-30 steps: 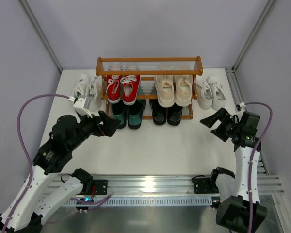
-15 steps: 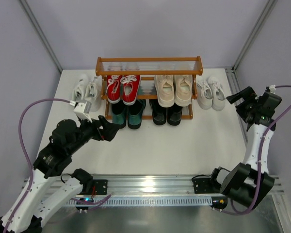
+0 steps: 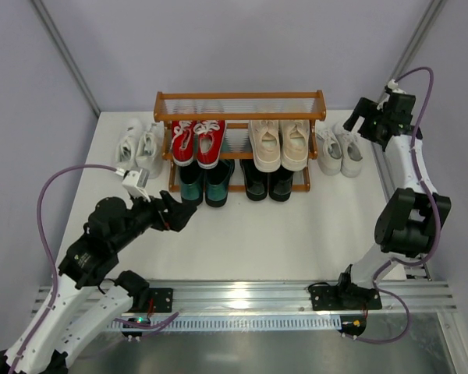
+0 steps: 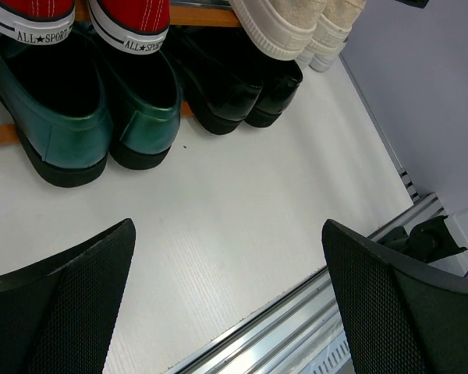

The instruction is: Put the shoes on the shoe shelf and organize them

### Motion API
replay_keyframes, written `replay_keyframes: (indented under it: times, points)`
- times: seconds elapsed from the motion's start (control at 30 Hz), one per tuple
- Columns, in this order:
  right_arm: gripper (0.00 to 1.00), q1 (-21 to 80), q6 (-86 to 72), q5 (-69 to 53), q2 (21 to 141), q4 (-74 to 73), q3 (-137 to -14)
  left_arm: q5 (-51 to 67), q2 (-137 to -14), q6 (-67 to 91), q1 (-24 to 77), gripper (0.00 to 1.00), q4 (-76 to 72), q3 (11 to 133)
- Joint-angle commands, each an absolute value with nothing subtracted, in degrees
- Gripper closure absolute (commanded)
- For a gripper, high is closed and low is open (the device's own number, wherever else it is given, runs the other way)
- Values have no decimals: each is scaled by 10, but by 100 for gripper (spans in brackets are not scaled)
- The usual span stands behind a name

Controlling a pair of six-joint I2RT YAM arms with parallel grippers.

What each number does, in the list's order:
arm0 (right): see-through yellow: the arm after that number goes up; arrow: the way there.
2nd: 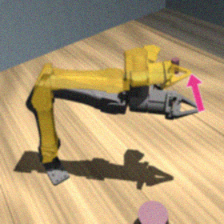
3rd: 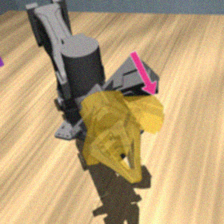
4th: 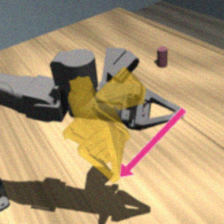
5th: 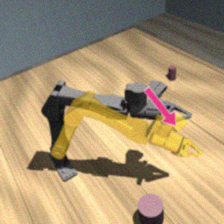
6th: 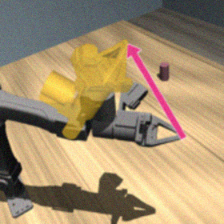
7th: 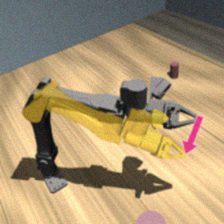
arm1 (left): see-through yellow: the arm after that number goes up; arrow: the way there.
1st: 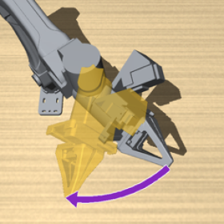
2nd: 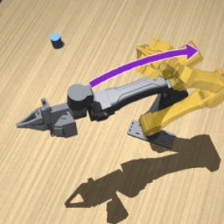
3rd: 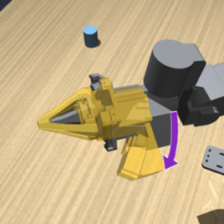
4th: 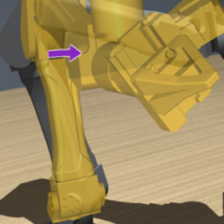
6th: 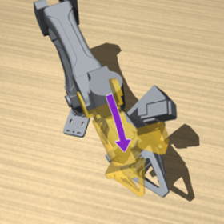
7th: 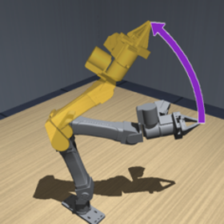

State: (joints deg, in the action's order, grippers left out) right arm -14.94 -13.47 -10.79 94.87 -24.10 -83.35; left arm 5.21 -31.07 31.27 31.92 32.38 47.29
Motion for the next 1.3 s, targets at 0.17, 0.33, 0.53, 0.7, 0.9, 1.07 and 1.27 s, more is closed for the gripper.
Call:
replay_keyframes:
  times: [0.17,0.33,0.53,0.7,0.9,1.07,1.27]
  points:
    - [0,-148,-41,-108,1062,-273,-934,42,-265,323,321,0,319,465]
    - [2,-129,-16,-105,1105,-283,-939,31,-256,316,321,0,331,463]
    - [4,-100,-11,-87,1144,-291,-937,29,-257,318,321,0,334,465]
    - [6,-98,-20,-48,1159,-284,-927,21,-250,318,321,0,349,465]
    - [15,-118,-65,-3,1165,-286,-918,15,-243,318,321,0,357,465]
    - [14,-139,-89,-21,1141,-237,-855,15,-241,319,321,0,361,467]
    - [7,-168,-119,-159,1121,-194,-831,19,-248,321,321,0,365,464]
